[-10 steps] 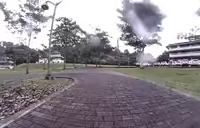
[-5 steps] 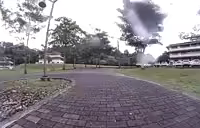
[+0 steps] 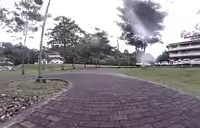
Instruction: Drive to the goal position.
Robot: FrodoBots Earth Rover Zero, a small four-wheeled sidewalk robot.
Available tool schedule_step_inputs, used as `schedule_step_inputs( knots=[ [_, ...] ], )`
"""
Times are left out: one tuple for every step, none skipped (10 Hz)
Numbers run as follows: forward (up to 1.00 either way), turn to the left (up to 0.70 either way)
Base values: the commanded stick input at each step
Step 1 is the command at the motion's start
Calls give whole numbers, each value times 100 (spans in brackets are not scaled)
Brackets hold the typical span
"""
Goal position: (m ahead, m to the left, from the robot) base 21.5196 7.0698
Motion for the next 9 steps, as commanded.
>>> schedule_step_inputs(
  knots=[
    [70, 0],
    [70, 0],
    [70, 0],
    [70, 0],
    [70, 0],
    [70, 0],
    [70, 0],
    [70, 0],
    [70, 0]
  ],
)
